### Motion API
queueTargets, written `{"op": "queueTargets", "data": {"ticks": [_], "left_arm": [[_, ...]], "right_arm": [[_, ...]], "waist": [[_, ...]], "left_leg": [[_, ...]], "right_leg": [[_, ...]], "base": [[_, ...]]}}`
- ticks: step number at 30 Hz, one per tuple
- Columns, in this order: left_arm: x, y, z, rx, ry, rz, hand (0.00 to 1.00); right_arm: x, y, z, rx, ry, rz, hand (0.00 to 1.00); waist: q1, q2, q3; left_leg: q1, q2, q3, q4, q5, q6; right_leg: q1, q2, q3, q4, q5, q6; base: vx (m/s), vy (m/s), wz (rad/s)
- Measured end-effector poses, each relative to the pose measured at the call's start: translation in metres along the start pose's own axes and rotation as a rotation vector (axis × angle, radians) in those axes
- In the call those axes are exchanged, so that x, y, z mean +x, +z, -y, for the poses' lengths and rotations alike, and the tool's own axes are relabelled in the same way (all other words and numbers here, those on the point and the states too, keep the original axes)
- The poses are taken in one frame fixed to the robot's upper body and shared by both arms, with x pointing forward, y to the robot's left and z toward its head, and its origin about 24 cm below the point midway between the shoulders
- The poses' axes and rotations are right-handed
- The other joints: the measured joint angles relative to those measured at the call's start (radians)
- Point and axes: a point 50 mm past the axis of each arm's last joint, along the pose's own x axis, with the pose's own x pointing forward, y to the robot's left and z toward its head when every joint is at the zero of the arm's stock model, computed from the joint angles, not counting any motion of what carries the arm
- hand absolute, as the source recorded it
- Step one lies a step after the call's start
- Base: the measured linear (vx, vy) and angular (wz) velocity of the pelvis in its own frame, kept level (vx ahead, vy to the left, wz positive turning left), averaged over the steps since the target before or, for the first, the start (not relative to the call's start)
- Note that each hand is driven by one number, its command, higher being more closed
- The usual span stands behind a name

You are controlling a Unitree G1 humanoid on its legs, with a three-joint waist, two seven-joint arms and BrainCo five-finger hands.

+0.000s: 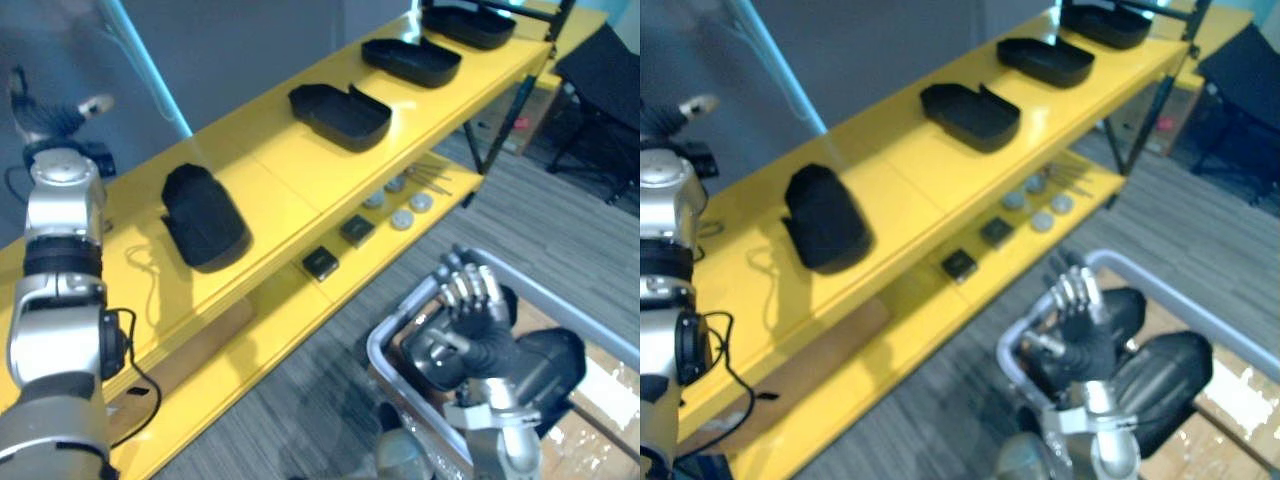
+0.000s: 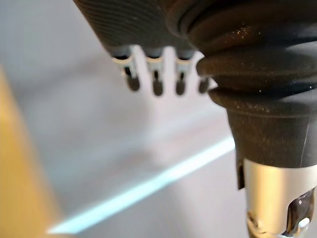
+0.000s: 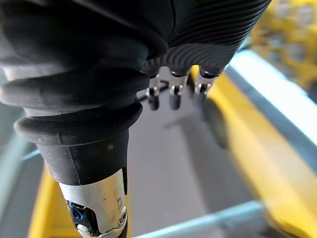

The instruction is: Walk over and take plastic housings, then place them on the shelf

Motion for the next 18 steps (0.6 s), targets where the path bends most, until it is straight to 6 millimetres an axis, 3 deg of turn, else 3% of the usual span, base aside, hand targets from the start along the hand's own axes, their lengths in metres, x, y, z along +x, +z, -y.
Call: {"op": "queueTargets", "data": {"ticks": [2, 5, 8, 10, 12, 15, 16, 18], "left_arm": [[-0.037, 0.003, -0.005, -0.162, -0.018, 0.101, 0.0], [-0.094, -0.005, -0.035, -0.276, 0.051, 0.141, 0.0], [-0.143, -0.006, -0.057, -0.3, 0.096, 0.168, 0.0], [-0.163, 0.002, -0.06, -0.267, 0.073, 0.218, 0.0], [-0.174, 0.009, -0.055, -0.253, 0.02, 0.263, 0.0], [-0.185, 0.014, -0.045, -0.243, -0.072, 0.291, 0.0], [-0.203, -0.001, -0.04, -0.266, -0.047, 0.185, 0.0], [-0.203, -0.001, -0.04, -0.266, -0.047, 0.185, 0.0]], "right_arm": [[0.012, 0.005, 0.017, -0.07, -0.079, 0.055, 0.0], [0.03, 0.012, 0.039, -0.125, -0.168, 0.119, 0.0], [0.04, 0.011, 0.044, -0.13, -0.212, 0.11, 0.0], [0.045, 0.008, 0.042, -0.117, -0.215, 0.1, 0.0], [0.049, 0.003, 0.042, -0.111, -0.221, 0.08, 0.0], [0.05, -0.002, 0.042, -0.107, -0.229, 0.045, 0.0], [0.042, -0.019, 0.041, -0.087, -0.2, -0.053, 0.0], [0.042, -0.019, 0.041, -0.087, -0.2, -0.053, 0.0]], "waist": [[0.049, -0.001, -0.027], [0.126, -0.011, -0.061], [0.198, -0.037, -0.077], [0.227, -0.062, -0.09], [0.241, -0.065, -0.092], [0.235, -0.06, -0.098], [0.237, -0.126, -0.113], [0.237, -0.127, -0.112]], "left_leg": [[0.001, 0.002, -0.047, 0.0, 0.002, 0.002], [0.0, -0.003, -0.114, 0.0, 0.01, 0.008], [-0.004, -0.018, -0.182, 0.0, 0.014, 0.009], [-0.016, -0.037, -0.208, -0.001, 0.017, 0.014], [-0.021, -0.048, -0.218, -0.007, 0.021, 0.019], [-0.024, -0.063, -0.226, -0.009, 0.02, 0.021], [-0.051, -0.067, -0.242, -0.009, 0.041, 0.036], [-0.051, -0.067, -0.242, -0.009, 0.041, 0.036]], "right_leg": [[0.03, -0.001, -0.041, -0.007, 0.0, 0.0], [0.065, -0.01, -0.109, -0.011, 0.0, 0.0], [0.102, -0.023, -0.169, -0.021, -0.005, 0.006], [0.112, -0.046, -0.19, -0.026, -0.027, 0.02], [0.11, -0.058, -0.201, -0.014, -0.031, 0.023], [0.1, -0.076, -0.204, 0.002, -0.044, 0.022], [0.075, -0.077, -0.219, 0.019, -0.035, 0.025], [0.075, -0.077, -0.219, 0.019, -0.035, 0.025]], "base": [[0.0, -0.024, 0.56], [-0.01, -0.009, 0.68], [-0.06, 0.01, 0.59], [-0.06, 0.019, 0.45], [-0.09, 0.039, 0.26], [-0.06, 0.052, 0.02], [0.0, 0.0, 0.0], [0.0, 0.0, 0.0]]}}
